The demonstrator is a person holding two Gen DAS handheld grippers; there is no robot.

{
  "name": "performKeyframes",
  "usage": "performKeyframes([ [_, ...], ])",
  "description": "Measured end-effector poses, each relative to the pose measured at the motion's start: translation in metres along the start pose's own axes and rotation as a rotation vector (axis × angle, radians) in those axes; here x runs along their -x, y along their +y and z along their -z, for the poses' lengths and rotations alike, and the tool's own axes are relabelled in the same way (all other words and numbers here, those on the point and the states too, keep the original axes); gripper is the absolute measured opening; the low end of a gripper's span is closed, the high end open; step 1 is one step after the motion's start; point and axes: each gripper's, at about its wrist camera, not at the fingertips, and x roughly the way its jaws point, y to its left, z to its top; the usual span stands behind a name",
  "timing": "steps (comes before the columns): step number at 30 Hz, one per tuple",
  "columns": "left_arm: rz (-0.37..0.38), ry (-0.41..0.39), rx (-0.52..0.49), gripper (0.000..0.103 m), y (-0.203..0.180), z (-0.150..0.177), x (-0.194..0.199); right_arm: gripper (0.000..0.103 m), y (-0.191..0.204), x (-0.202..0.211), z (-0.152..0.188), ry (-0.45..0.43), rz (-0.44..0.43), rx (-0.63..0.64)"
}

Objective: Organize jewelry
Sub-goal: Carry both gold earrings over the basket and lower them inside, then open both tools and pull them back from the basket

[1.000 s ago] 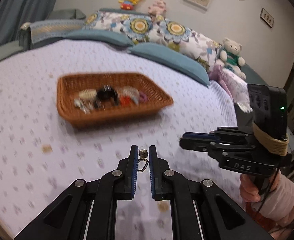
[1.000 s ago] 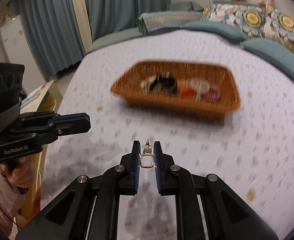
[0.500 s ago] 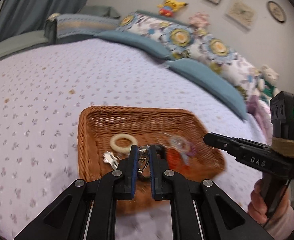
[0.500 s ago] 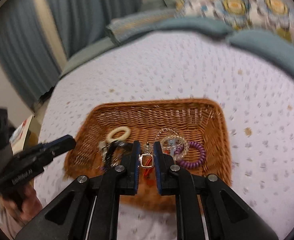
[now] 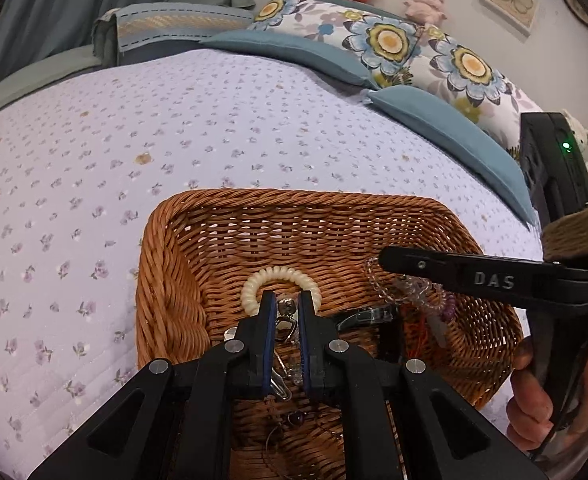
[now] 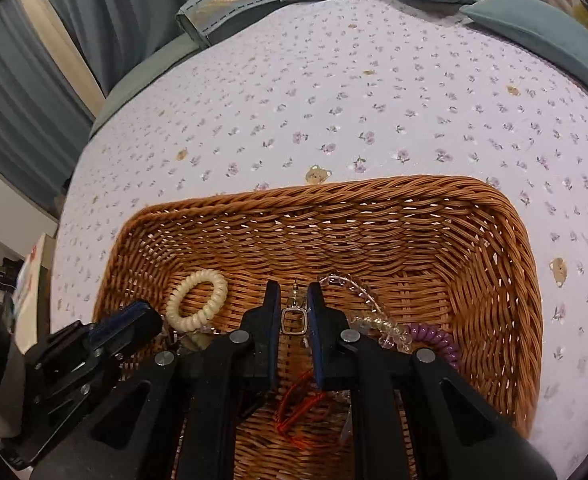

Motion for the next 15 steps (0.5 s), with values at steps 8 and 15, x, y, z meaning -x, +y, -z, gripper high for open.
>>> performKeyframes([
  [8,0.063,-0.013,-0.001,0.045,-0.007,-0.001,0.012,0.037,-0.004,0.005,0.000,-0.006,-0.003,-0.019],
  [15,0.071,-0.118,0.006,0.064,-0.017,0.007,0.065,0.040,-0.006,0.063,0.021,-0.111,-0.066,-0.026],
])
